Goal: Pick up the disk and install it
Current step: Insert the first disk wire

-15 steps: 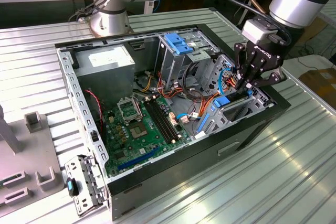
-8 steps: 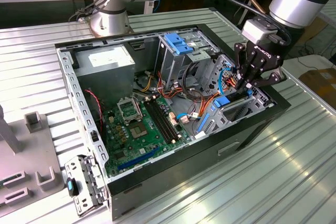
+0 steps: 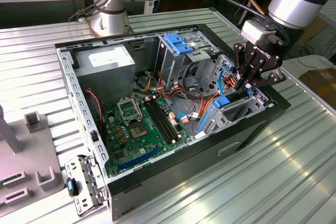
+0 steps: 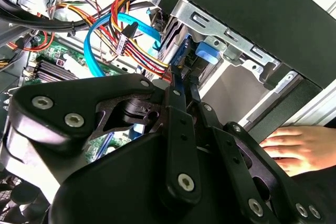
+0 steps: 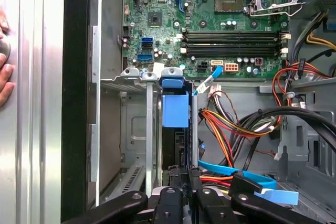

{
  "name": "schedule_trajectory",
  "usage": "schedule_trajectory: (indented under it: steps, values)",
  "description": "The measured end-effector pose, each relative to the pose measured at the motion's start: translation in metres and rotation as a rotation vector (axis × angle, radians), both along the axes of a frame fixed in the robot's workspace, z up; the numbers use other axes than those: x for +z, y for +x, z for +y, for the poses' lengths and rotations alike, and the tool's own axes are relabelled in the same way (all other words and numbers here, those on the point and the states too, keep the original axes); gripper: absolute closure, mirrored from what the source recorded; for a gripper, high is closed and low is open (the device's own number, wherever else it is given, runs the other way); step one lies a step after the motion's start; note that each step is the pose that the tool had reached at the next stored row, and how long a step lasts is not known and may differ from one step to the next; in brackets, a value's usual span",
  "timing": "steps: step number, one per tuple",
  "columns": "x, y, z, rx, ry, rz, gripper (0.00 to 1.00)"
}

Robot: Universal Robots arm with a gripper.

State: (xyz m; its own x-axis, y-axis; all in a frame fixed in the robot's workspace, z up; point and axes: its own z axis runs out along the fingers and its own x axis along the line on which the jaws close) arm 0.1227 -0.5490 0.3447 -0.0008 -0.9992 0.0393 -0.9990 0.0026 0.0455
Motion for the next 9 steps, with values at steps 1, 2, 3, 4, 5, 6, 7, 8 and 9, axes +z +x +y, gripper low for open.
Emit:
schedule_trajectory:
  steps: [1, 2, 3, 4, 5, 6, 7, 8, 9]
  values:
    - [-0.0003, 0.0000, 0.0000, 0.000, 0.0003, 0.0000, 0.83]
    - [-0.0004, 0.0000, 0.0000, 0.000, 0.0007, 0.0000, 0.83]
    - [-0.0006, 0.0000, 0.0000, 0.000, 0.0010, 0.0000, 0.83]
    - [-0.0007, 0.0000, 0.0000, -0.001, 0.0013, 0.0000, 0.83]
    - [-0.0006, 0.0000, 0.0000, -0.001, 0.0015, -0.0001, 0.83]
    - [-0.0004, 0.0000, 0.0000, -0.001, 0.0017, -0.0001, 0.83]
    - [0.0000, 0.0000, 0.0000, -0.002, 0.0019, -0.0001, 0.83]
    - [0.0002, 0.0000, 0.0000, -0.002, 0.0020, -0.0001, 0.83]
    - [0.0008, 0.0000, 0.0000, -0.002, 0.0016, -0.0001, 0.83]
